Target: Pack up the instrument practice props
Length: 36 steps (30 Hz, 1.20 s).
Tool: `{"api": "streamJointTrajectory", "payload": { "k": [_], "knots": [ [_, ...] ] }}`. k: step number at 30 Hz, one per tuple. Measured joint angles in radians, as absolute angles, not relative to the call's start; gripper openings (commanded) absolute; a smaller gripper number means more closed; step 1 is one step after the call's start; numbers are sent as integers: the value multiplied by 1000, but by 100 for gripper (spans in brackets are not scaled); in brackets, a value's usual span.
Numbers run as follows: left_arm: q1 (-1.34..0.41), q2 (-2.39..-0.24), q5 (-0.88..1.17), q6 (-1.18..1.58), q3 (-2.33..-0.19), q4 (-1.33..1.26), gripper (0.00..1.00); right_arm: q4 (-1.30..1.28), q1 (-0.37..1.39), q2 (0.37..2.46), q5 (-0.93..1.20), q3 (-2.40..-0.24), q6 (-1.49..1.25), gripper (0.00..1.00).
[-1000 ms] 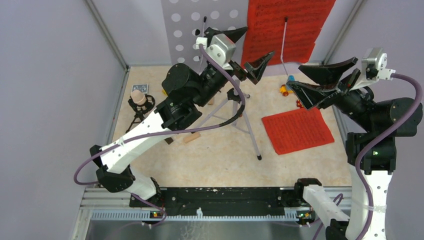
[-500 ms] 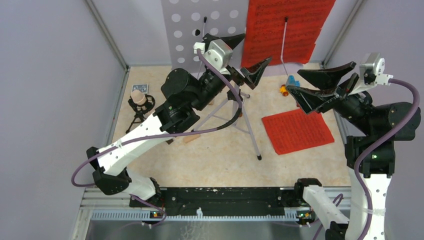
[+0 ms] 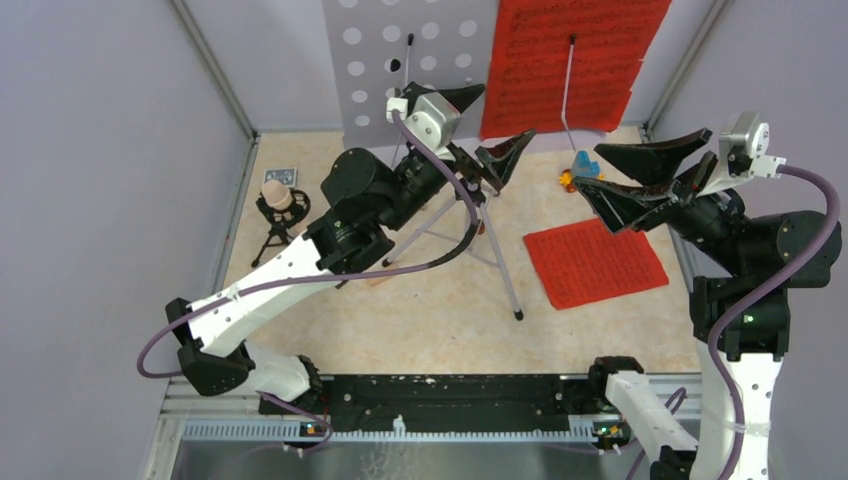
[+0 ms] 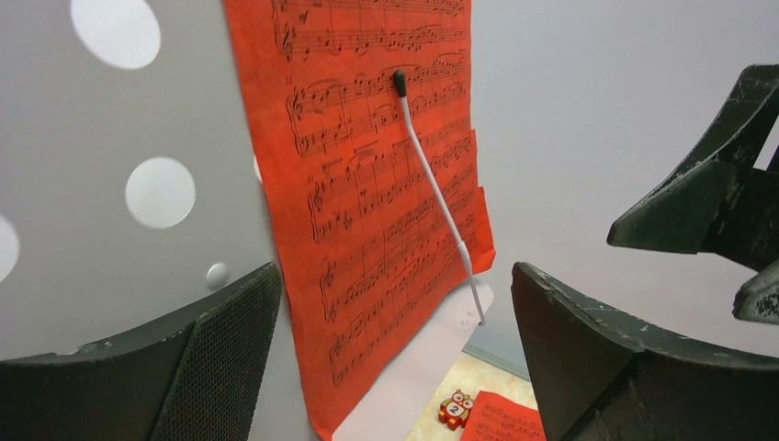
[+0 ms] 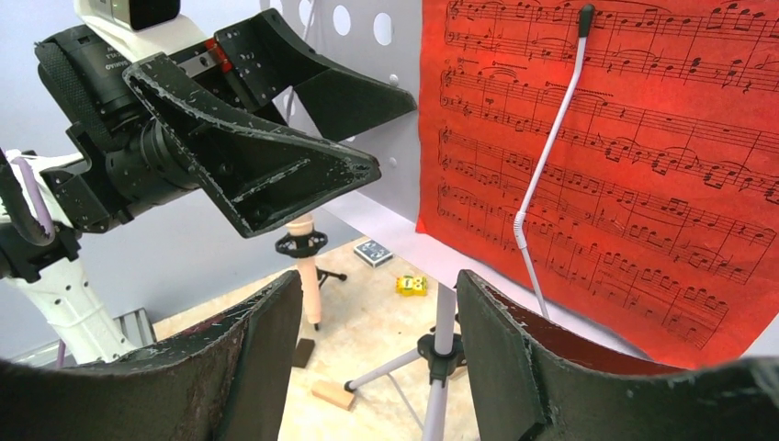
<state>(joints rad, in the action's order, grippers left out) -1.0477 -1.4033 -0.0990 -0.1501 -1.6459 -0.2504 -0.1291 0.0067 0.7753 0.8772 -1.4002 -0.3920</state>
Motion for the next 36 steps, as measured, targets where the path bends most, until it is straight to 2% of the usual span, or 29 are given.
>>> {"api": "streamJointTrajectory", "payload": {
  "k": [12, 36],
  "knots": [
    [-1047, -1330, -132, -146, -1534, -348, 98, -133, 6, 764, 877, -1381, -385, 63],
    [-1048, -1400, -113, -118, -1577, -379, 98, -139, 6, 753, 877, -1367, -374, 63]
  ]
}}
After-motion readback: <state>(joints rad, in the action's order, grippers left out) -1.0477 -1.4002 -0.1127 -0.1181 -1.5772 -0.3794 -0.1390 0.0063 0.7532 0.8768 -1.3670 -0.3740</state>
